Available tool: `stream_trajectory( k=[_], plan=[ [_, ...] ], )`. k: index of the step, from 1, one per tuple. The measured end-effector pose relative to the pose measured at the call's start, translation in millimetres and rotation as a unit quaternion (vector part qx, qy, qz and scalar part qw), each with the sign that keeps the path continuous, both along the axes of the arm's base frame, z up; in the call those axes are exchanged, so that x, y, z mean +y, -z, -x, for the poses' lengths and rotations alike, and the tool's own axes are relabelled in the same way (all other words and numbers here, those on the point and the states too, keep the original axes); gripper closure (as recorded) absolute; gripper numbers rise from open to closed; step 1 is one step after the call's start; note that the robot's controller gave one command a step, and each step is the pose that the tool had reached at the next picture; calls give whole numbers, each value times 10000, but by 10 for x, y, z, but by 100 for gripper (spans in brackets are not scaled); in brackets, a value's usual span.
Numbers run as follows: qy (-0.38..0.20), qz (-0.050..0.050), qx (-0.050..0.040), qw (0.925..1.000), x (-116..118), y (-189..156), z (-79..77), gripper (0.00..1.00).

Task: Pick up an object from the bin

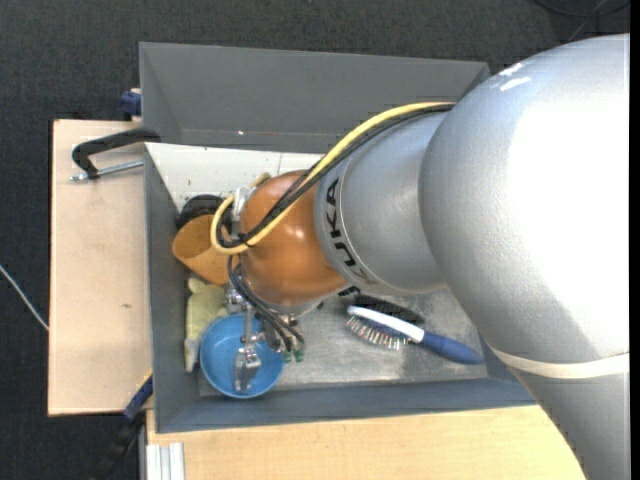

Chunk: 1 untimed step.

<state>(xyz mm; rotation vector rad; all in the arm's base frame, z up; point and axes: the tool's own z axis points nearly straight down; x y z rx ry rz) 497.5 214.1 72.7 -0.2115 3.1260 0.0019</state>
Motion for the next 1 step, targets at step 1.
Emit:
stream_trajectory(
  k=[1],
  plan=[
    [-1338,0,2,9910,-41,-290,22,0]
  ],
)
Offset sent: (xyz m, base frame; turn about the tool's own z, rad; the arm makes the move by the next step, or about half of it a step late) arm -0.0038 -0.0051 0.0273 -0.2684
